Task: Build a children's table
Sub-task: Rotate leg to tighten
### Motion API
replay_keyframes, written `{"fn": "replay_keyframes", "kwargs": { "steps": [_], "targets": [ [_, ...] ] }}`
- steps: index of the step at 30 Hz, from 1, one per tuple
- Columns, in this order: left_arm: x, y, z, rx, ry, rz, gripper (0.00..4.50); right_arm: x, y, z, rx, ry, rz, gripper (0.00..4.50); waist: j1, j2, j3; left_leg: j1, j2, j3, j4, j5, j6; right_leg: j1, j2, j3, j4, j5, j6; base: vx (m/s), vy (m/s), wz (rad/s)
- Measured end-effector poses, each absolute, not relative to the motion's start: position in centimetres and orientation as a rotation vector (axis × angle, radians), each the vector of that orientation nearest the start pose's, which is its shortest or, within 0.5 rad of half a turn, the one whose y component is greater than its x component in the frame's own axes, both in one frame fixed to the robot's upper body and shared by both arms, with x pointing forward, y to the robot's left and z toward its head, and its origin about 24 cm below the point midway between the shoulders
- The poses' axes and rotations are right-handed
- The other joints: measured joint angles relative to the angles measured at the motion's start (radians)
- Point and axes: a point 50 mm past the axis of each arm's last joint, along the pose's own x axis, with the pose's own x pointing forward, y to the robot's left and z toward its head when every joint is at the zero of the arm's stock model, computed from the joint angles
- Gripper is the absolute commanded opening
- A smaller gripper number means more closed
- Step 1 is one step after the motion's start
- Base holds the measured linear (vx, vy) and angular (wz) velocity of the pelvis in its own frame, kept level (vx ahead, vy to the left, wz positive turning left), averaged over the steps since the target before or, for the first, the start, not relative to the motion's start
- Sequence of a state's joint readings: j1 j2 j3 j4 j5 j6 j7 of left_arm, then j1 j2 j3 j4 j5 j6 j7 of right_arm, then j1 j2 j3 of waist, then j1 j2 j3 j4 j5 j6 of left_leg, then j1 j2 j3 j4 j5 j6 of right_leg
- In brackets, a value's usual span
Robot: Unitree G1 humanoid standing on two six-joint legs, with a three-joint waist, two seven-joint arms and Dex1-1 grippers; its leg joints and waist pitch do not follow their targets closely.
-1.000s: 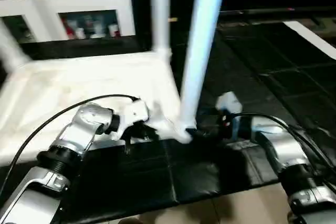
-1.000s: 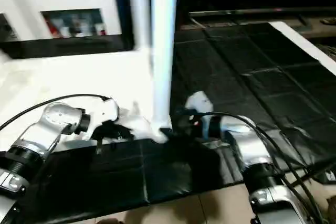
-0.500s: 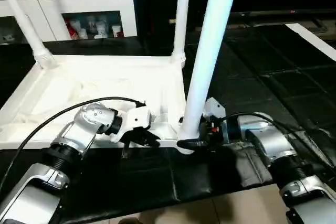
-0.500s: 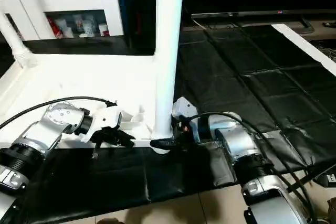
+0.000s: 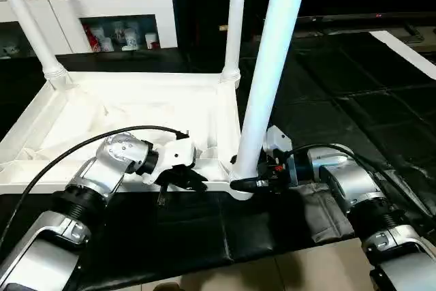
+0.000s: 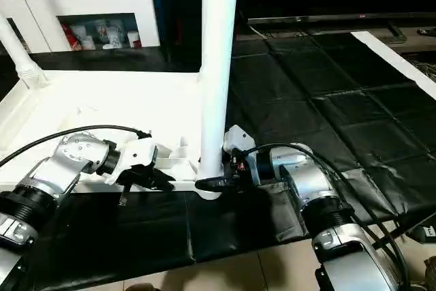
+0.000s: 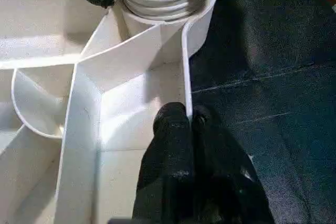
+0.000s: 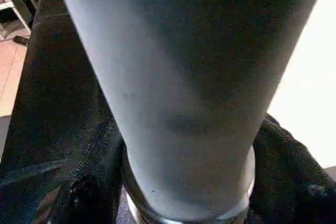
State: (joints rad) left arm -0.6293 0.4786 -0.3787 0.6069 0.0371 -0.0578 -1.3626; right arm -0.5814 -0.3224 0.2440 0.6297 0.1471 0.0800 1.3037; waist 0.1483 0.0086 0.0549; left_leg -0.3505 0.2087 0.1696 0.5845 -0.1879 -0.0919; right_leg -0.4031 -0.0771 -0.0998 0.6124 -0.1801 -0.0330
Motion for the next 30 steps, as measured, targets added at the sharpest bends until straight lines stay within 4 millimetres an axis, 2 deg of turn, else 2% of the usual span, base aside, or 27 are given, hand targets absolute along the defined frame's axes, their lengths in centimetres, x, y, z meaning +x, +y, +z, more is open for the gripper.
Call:
{"fn": "replay_keyframes", "kwargs": {
  "steps": [5,9,11,12,16,19,25,27,30],
  "targets": [
    [31.4,14.6,5.9,0.500,0.495,-1.476,0.00,30.8,-12.2,4.8,-0.096,0.350,1.389,2.77,0.000,0.002,-0.001,0.001,0.000,0.000,0.001,0.000,0.000,0.001,0.000,0.000,0.001,0.000,-0.001,0.000,0.000,0.00],
    [32.0,14.1,5.5,0.429,0.490,-1.344,0.00,31.3,-12.0,4.2,-0.033,0.331,1.190,2.77,-0.008,0.002,-0.001,0.001,0.000,0.000,0.003,0.000,0.000,0.002,0.000,0.001,0.001,0.003,0.001,0.000,0.000,0.00],
    [32.5,13.6,5.3,0.375,0.494,-1.240,0.00,31.8,-11.4,3.8,0.026,0.303,1.018,2.77,-0.020,0.002,-0.001,0.001,-0.001,0.000,0.003,0.000,0.000,0.002,0.000,0.002,0.001,0.002,0.002,0.000,0.000,0.00],
    [32.7,13.1,5.3,0.346,0.498,-1.186,0.00,32.2,-11.0,3.7,0.049,0.290,0.924,2.77,-0.033,0.002,-0.001,0.001,-0.001,0.000,0.002,0.000,0.000,0.002,0.000,0.002,0.000,0.002,0.003,0.000,0.000,0.00],
    [32.9,11.4,5.2,0.249,0.507,-1.046,0.00,33.5,-10.1,3.8,0.081,0.279,0.715,2.77,-0.063,0.007,-0.002,0.001,-0.002,0.000,0.001,0.000,0.000,0.001,0.000,0.003,0.000,0.003,0.002,0.000,0.000,0.00],
    [32.9,10.2,5.3,0.216,0.489,-0.952,0.00,34.7,-9.2,4.1,0.079,0.282,0.595,2.77,-0.075,0.010,-0.002,0.000,-0.001,0.000,-0.001,0.000,-0.001,-0.001,0.001,0.003,-0.001,0.004,0.000,0.000,0.000,0.00],
    [32.8,9.9,5.4,0.238,0.474,-0.914,0.00,35.1,-8.7,4.3,0.088,0.283,0.547,2.77,-0.075,0.011,-0.002,0.000,-0.002,0.000,-0.006,0.000,0.000,-0.001,0.001,0.002,-0.003,0.001,0.000,0.000,0.000,0.00],
    [32.8,10.0,5.4,0.246,0.473,-0.911,0.00,35.1,-8.6,4.3,0.089,0.283,0.546,3.47,-0.077,0.011,-0.002,0.000,-0.002,0.000,-0.006,0.000,0.000,-0.001,0.001,0.002,-0.003,0.001,0.000,0.000,0.000,0.00],
    [32.8,10.3,5.4,0.262,0.474,-0.908,0.00,35.0,-8.2,4.3,0.106,0.273,0.561,3.59,-0.085,0.012,-0.002,0.000,-0.002,0.000,-0.006,0.000,0.000,-0.001,0.001,0.002,-0.002,0.001,0.000,0.000,0.000,0.00]
  ]
}}
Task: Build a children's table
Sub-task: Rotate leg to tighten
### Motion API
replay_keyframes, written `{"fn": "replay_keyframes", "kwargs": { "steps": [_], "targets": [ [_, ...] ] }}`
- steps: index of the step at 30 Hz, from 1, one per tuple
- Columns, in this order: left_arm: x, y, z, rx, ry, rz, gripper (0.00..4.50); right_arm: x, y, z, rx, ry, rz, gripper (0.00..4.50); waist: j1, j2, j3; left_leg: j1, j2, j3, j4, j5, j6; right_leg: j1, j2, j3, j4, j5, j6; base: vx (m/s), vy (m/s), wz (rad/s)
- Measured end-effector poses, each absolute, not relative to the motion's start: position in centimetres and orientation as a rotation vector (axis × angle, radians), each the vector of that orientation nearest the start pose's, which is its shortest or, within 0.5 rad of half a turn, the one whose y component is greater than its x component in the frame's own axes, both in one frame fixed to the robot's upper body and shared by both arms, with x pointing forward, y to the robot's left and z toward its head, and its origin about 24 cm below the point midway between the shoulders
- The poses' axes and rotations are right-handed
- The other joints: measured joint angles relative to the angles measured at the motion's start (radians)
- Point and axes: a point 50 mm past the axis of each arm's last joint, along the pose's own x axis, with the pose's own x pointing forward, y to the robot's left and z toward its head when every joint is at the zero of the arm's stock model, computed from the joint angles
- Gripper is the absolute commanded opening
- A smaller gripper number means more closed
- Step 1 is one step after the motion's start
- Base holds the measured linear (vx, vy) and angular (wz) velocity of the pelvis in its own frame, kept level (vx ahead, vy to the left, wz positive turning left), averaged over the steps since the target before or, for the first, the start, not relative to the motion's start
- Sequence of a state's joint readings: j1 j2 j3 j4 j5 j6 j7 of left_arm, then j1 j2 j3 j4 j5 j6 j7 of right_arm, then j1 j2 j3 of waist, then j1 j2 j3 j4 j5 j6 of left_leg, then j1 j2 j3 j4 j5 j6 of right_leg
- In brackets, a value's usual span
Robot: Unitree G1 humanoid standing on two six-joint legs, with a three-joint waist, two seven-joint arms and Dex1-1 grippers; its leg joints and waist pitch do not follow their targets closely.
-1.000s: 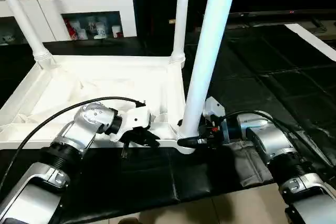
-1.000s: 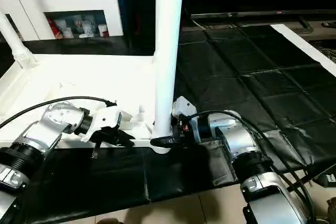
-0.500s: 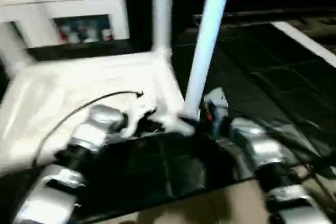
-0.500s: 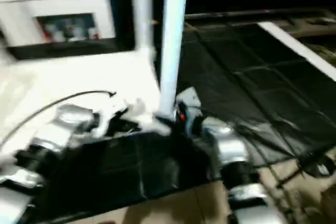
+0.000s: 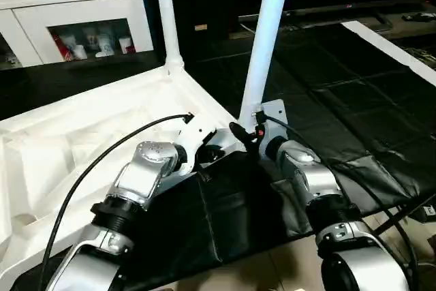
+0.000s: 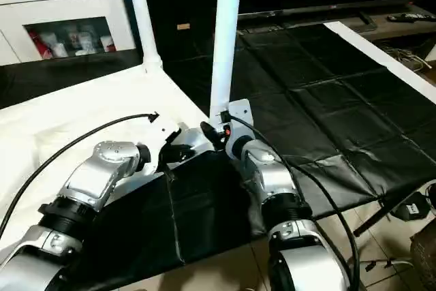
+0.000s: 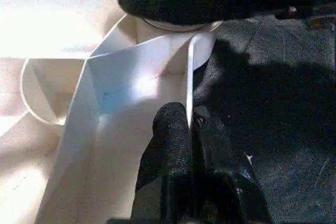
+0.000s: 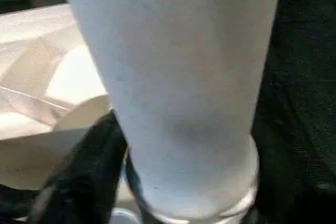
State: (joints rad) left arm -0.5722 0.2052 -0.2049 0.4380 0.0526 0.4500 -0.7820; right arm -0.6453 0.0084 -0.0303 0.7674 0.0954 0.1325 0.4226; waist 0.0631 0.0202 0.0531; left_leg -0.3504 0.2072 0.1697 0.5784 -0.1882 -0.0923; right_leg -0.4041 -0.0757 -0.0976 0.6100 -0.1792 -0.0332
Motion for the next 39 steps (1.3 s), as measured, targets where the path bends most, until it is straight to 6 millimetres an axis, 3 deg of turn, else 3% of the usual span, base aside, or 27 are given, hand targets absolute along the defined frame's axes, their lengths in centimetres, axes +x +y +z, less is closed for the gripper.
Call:
{"fn": "replay_keyframes", "kwargs": {
  "steps": [6,11,17,21,26,33,34,38,39],
  "targets": [
    [32.9,11.3,5.5,0.308,0.453,-0.953,0.00,34.4,-8.7,4.1,0.080,0.246,0.647,4.33,-0.003,0.000,0.000,-0.001,0.000,0.000,0.000,0.000,0.000,0.000,0.000,0.000,-0.001,0.000,0.000,0.000,0.000,0.00],
    [32.8,12.8,5.5,0.348,0.441,-1.033,0.00,32.8,-11.2,3.5,0.003,0.246,0.813,4.46,0.007,0.000,0.001,-0.001,0.000,0.000,0.000,0.000,0.000,0.000,0.000,-0.001,0.000,0.000,0.000,0.000,0.000,0.00],
    [32.3,14.6,5.8,0.410,0.443,-1.181,0.00,31.5,-14.5,4.3,-0.072,0.256,1.008,4.46,0.033,-0.002,0.002,-0.001,0.000,0.000,0.001,0.000,0.000,-0.001,0.000,-0.001,0.000,0.000,0.000,0.000,0.000,0.00],
    [31.6,15.6,6.0,0.456,0.459,-1.325,0.00,31.1,-15.5,5.9,-0.117,0.245,1.143,4.46,0.056,-0.004,0.002,-0.001,0.001,0.000,0.002,0.000,0.001,-0.002,0.000,-0.002,0.000,0.000,0.000,0.000,0.000,0.00],
    [30.9,15.4,5.9,0.475,0.480,-1.469,0.00,30.1,-14.5,5.6,-0.195,0.314,1.333,4.46,0.081,-0.004,0.002,-0.001,0.001,0.001,0.007,-0.001,0.002,0.000,-0.001,-0.001,0.001,0.000,0.000,0.000,0.000,0.00],
    [30.4,15.1,5.9,0.496,0.483,-1.552,0.00,29.8,-13.3,5.6,-0.249,0.358,1.465,4.46,0.084,-0.005,0.002,-0.001,0.001,0.000,0.008,-0.001,0.002,0.001,-0.001,0.000,0.002,0.000,0.000,0.000,0.000,0.00],
    [30.4,15.1,5.9,0.500,0.481,-1.559,0.00,29.8,-13.2,5.6,-0.250,0.360,1.474,4.19,0.085,-0.005,0.002,-0.001,0.001,0.000,0.008,-0.001,0.002,0.001,-0.001,0.000,0.002,0.000,0.000,0.000,0.000,0.00],
    [30.3,15.1,5.8,0.509,0.482,-1.578,0.00,29.9,-12.9,5.5,-0.240,0.376,1.494,4.09,0.087,-0.007,0.001,-0.001,0.001,0.000,0.008,0.000,0.002,0.001,-0.002,0.000,0.001,0.000,0.001,0.000,0.000,0.00],
    [30.3,15.1,5.9,0.511,0.483,-1.578,0.00,29.9,-12.9,5.4,-0.237,0.380,1.495,3.86,0.088,-0.008,0.001,-0.002,0.001,0.000,0.008,0.000,0.002,0.001,-0.002,0.000,0.001,0.000,0.001,0.000,0.000,0.00]
  ]
}}
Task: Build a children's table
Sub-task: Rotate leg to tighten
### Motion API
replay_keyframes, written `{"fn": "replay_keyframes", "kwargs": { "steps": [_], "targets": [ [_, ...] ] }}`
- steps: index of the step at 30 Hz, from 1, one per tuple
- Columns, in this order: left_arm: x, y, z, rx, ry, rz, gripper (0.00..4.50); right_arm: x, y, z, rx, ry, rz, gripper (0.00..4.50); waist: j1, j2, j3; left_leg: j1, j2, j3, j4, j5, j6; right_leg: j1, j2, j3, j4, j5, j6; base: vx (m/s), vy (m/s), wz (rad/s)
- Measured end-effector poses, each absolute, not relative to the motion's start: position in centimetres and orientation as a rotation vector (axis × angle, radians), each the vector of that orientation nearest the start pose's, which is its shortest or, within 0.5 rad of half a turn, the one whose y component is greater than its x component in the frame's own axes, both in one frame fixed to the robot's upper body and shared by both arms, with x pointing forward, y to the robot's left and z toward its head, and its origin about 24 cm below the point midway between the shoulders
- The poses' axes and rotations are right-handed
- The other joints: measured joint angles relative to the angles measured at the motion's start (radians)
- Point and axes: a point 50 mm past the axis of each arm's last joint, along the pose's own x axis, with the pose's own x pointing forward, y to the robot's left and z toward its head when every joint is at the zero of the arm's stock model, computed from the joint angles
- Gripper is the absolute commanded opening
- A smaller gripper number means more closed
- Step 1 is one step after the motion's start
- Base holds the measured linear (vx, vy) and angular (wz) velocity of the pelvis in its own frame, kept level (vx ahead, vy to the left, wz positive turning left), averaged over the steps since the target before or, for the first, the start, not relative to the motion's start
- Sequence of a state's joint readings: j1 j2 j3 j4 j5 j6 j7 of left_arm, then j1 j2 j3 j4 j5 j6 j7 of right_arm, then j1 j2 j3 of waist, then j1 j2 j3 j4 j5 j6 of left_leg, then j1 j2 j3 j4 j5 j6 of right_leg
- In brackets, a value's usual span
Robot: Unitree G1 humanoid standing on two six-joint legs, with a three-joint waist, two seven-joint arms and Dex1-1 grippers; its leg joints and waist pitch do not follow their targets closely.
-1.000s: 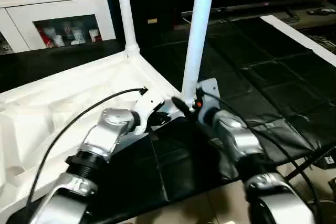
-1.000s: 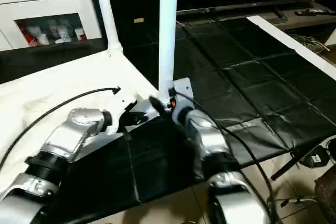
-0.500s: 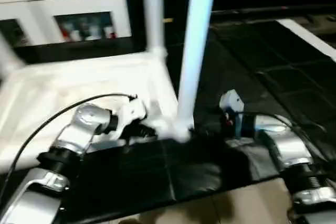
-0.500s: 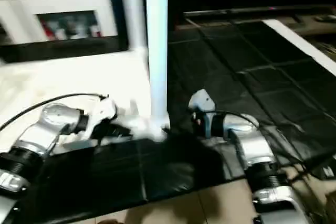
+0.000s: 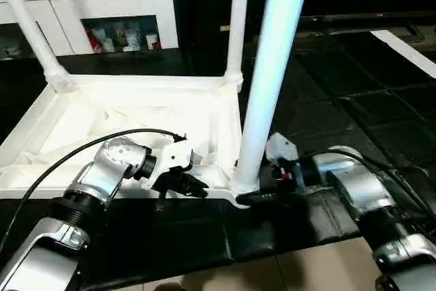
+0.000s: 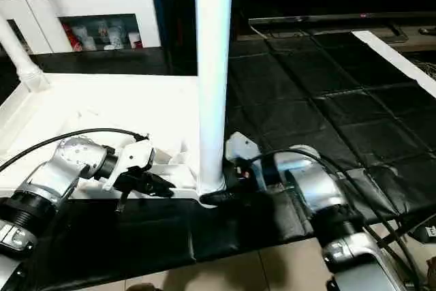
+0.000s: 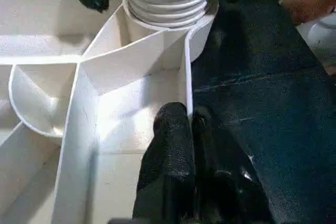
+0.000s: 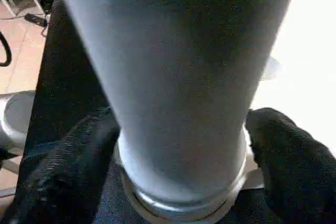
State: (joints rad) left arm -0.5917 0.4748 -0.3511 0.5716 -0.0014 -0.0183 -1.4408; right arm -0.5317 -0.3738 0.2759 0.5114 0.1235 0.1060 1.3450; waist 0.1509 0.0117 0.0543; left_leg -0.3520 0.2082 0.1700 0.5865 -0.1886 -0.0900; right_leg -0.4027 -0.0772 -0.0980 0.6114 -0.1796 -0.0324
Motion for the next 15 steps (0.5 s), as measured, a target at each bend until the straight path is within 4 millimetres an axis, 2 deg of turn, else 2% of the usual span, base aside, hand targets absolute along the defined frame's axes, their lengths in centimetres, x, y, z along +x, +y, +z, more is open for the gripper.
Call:
{"fn": "replay_keyframes", "kwargs": {
  "steps": [3,11,15],
  "targets": [
    [30.29,15.22,5.87,0.513,0.485,-1.579,0.00,29.83,-12.91,5.35,-0.229,0.390,1.513,3.71,-0.001,-0.001,0.000,0.000,0.000,0.000,0.000,0.000,0.000,0.000,0.000,0.000,0.000,0.000,0.000,0.000,0.000,0.00],
    [30.23,15.26,5.94,0.517,0.484,-1.585,0.00,29.72,-12.92,5.17,-0.209,0.406,1.526,2.93,0.000,-0.002,0.000,0.000,0.000,0.000,0.001,0.000,0.000,0.000,0.000,0.000,0.001,0.000,0.000,0.000,0.000,0.00],
    [30.22,15.31,5.94,0.517,0.484,-1.584,0.00,29.72,-12.87,5.15,-0.196,0.407,1.525,2.85,-0.001,-0.002,0.000,0.000,0.000,0.000,0.000,0.000,0.000,0.000,0.000,0.000,0.001,0.000,0.000,0.000,0.000,0.00]
  ]
}}
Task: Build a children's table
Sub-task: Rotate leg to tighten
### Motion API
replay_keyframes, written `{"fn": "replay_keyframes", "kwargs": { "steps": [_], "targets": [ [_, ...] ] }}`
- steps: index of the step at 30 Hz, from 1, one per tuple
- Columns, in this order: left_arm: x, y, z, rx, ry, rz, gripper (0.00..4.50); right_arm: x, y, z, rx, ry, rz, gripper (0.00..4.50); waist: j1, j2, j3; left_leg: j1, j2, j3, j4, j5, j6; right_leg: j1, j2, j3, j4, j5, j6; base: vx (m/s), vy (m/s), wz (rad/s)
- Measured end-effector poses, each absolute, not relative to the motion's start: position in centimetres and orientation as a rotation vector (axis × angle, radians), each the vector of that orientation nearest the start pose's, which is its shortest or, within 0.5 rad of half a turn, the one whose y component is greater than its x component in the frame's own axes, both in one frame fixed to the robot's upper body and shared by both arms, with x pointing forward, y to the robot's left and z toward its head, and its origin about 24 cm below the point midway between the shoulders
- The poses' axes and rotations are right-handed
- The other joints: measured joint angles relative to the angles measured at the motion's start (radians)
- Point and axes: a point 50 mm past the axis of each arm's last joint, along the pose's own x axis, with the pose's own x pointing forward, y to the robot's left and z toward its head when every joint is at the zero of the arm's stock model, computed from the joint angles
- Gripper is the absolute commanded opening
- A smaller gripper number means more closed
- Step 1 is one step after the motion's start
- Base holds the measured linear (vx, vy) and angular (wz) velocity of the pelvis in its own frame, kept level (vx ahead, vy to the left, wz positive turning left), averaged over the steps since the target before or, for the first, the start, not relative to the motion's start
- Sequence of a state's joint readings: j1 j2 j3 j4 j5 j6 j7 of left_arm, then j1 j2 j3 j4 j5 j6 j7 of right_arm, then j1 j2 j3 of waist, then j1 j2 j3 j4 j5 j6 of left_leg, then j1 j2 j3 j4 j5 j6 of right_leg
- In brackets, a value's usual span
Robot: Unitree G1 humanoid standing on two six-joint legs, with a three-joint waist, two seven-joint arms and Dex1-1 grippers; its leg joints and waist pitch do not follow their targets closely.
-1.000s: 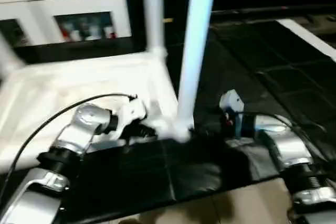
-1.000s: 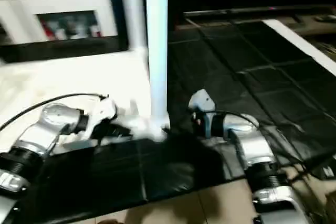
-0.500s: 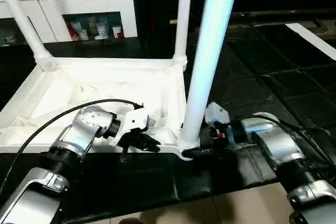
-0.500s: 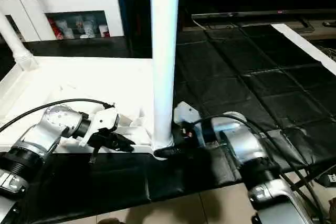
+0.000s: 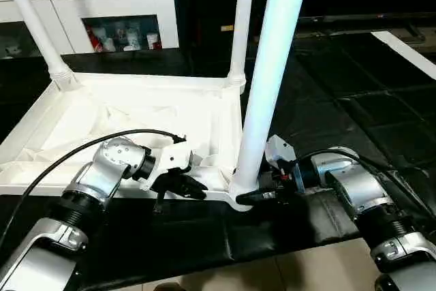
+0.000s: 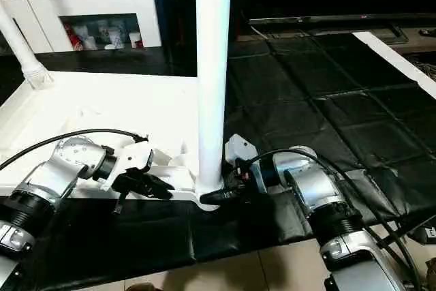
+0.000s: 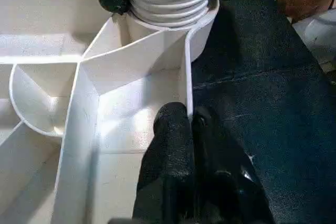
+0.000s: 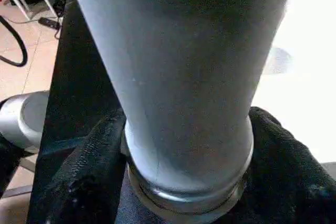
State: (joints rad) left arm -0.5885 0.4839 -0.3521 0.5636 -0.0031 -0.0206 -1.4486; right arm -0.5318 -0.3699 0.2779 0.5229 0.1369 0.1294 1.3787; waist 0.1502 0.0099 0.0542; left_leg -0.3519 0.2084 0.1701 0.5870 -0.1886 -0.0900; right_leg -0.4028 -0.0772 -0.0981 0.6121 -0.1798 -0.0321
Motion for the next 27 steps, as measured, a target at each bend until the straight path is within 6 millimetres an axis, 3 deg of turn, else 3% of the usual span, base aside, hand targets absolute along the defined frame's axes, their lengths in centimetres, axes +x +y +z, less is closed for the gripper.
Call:
{"fn": "replay_keyframes", "kwargs": {
  "steps": [6,11,15,20,25,26,27],
  "targets": [
    [30.4,15.0,5.9,0.480,0.493,-1.554,0.00,29.3,-12.7,4.5,-0.080,0.380,1.454,2.79,-0.001,0.001,0.000,0.001,0.000,0.000,0.001,0.000,0.000,0.000,0.000,0.000,0.001,0.000,0.000,0.000,0.000,0.00],
    [31.4,14.4,5.7,0.410,0.486,-1.370,0.00,29.8,-12.5,3.7,0.026,0.323,1.181,2.79,-0.011,0.003,0.000,0.002,0.000,0.000,0.001,0.001,-0.001,0.002,0.000,0.001,0.001,0.002,0.003,0.000,0.000,0.00],
    [32.2,12.2,5.4,0.356,0.477,-1.199,0.00,31.0,-12.0,3.3,0.086,0.293,0.877,2.79,-0.049,0.006,0.000,0.002,-0.001,0.000,0.001,0.001,-0.002,0.002,0.000,0.001,-0.001,0.003,0.004,0.000,0.000,0.00],
    [32.0,10.4,5.1,0.297,0.468,-1.051,0.00,32.3,-11.0,3.4,0.087,0.279,0.701,2.79,-0.081,0.010,-0.002,0.001,0.000,-0.001,-0.003,0.001,-0.002,0.000,0.002,0.001,-0.001,0.004,0.001,0.000,0.000,0.00],
    [31.9,10.3,5.2,0.307,0.458,-1.004,0.00,32.7,-10.2,3.5,0.062,0.266,0.657,2.79,-0.089,0.010,-0.002,0.000,-0.001,-0.001,-0.005,0.000,-0.001,0.000,0.002,0.001,-0.003,0.002,0.000,0.000,0.000,0.00],
    [31.9,10.3,5.2,0.308,0.458,-1.004,0.00,32.6,-10.2,3.5,0.061,0.266,0.657,3.34,-0.090,0.010,-0.002,0.000,-0.001,-0.001,-0.005,0.000,-0.001,0.000,0.002,0.001,-0.003,0.002,0.000,0.000,0.000,0.00],
    [31.8,10.3,5.2,0.311,0.456,-1.003,0.00,32.6,-10.2,3.6,0.061,0.265,0.658,3.48,-0.091,0.010,-0.002,0.000,-0.001,-0.001,-0.005,0.000,-0.001,0.000,0.002,0.002,-0.003,0.002,0.000,0.000,0.000,0.00]
  ]
}}
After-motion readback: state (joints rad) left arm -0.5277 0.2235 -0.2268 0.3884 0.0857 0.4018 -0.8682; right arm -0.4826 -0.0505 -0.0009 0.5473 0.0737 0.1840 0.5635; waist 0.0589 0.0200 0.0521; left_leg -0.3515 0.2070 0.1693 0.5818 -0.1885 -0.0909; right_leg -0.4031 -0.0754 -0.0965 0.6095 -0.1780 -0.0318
